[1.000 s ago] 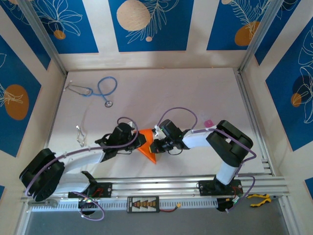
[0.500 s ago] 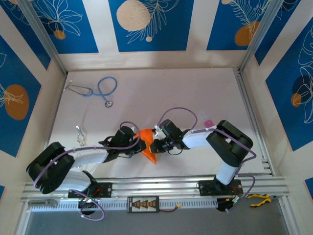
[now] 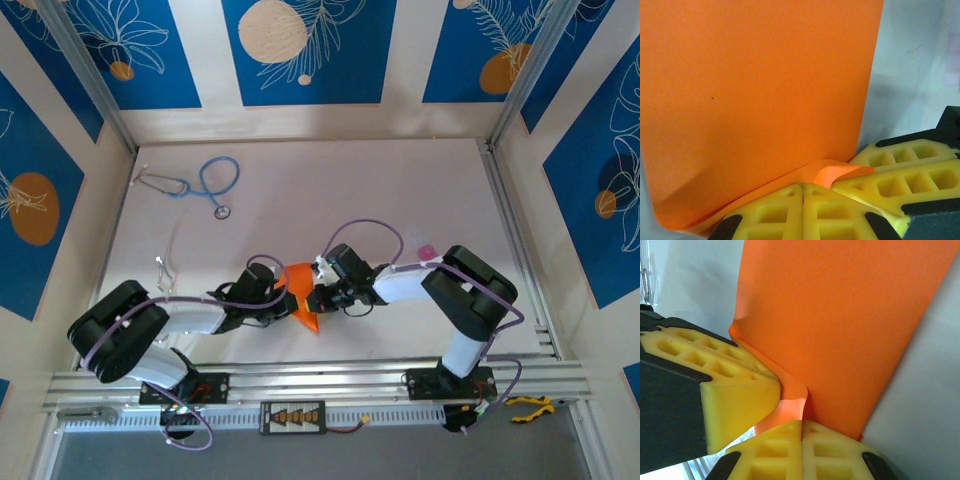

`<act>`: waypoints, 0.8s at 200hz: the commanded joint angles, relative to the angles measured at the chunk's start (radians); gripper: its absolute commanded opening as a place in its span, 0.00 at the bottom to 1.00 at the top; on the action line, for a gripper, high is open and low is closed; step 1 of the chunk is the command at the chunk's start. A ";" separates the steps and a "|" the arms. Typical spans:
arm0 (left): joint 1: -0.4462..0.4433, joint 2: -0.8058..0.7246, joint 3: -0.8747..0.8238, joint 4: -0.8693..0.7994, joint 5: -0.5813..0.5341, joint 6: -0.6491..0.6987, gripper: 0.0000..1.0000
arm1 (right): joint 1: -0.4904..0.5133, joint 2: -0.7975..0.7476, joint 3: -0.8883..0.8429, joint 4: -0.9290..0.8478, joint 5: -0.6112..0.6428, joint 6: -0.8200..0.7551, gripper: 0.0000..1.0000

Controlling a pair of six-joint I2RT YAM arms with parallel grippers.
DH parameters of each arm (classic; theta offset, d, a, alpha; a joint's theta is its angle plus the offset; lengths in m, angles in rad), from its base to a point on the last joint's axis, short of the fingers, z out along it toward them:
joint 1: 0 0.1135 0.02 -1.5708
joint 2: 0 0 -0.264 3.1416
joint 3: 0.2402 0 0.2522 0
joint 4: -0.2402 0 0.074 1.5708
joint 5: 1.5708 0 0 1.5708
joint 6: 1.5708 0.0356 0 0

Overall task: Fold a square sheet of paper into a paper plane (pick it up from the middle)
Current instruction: Third fold the triangle at the center of the table.

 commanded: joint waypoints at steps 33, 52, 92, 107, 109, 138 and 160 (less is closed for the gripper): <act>-0.001 0.030 -0.028 0.022 -0.008 0.002 0.05 | 0.008 -0.043 0.030 -0.124 0.031 -0.006 0.09; -0.001 0.020 -0.021 0.000 -0.015 0.008 0.05 | 0.006 -0.101 0.043 -0.179 0.062 -0.001 0.21; -0.002 -0.002 -0.013 -0.023 -0.024 0.010 0.05 | -0.006 -0.226 0.041 -0.273 0.030 0.033 0.28; -0.001 -0.006 -0.007 -0.031 -0.025 0.014 0.05 | 0.009 -0.255 0.026 -0.258 -0.004 0.071 0.29; -0.001 -0.006 -0.005 -0.032 -0.025 0.014 0.05 | 0.011 -0.256 0.022 -0.251 -0.014 0.077 0.28; -0.001 -0.004 0.004 -0.035 -0.027 0.017 0.04 | 0.068 -0.215 0.009 -0.158 -0.106 0.142 0.16; -0.001 0.001 0.009 -0.030 -0.023 0.016 0.04 | 0.120 -0.147 0.044 -0.155 -0.095 0.149 0.11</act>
